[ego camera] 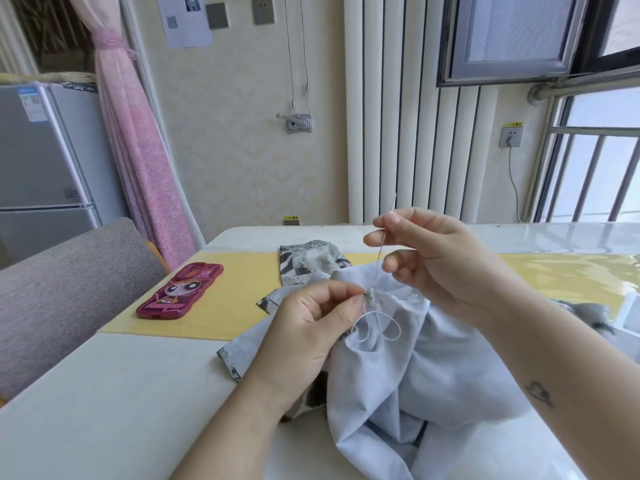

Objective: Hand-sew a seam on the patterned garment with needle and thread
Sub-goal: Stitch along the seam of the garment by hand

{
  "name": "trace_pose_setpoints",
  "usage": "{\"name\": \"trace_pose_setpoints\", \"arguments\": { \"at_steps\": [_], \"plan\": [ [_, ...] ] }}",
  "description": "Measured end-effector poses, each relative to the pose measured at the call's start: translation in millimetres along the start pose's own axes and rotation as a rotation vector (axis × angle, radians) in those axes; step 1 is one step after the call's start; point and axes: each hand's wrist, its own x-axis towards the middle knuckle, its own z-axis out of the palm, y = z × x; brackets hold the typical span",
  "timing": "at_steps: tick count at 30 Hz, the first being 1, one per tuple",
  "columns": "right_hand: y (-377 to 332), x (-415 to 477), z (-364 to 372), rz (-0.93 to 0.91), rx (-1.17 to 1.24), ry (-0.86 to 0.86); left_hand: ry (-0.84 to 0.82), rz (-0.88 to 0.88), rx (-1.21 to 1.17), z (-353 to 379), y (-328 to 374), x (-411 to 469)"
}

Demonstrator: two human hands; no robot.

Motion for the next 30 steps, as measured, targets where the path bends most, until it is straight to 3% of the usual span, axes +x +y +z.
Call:
{"name": "trace_pose_setpoints", "arguments": {
  "at_steps": [5,9,18,24,27,30],
  "plan": [
    [-4.6,-3.3,3.1,-0.116,-0.146,-0.051,-0.052,-0.041,-0.015,-0.1,0.3,-0.3],
    [-3.6,-5.6,7.1,-0.1,-0.302,-0.106,-0.075,-0.059,-0.022,-1.1,-1.3,-0.1],
    [3.7,-2.8,7.0,-0.034,-0.261,-0.074,-0.136,-0.063,-0.033,-2.6,-2.1,0.1],
    [8.8,-1.5,5.6,-0.101,-0.36,-0.121,-0.15,-0.072,-0.011,-2.0,0.5,-0.1],
    [-0.5,-2.2,9.9,-0.188,-0.502,-0.195,-0.133,-0.103,-0.039,-2.1,2.8,0.0],
    [-15.6,-1.4,14.0,-0.261,-0.792,-0.281,-0.087,-0.144,-0.057,-5.1,-0.3,1.7]
  ]
}}
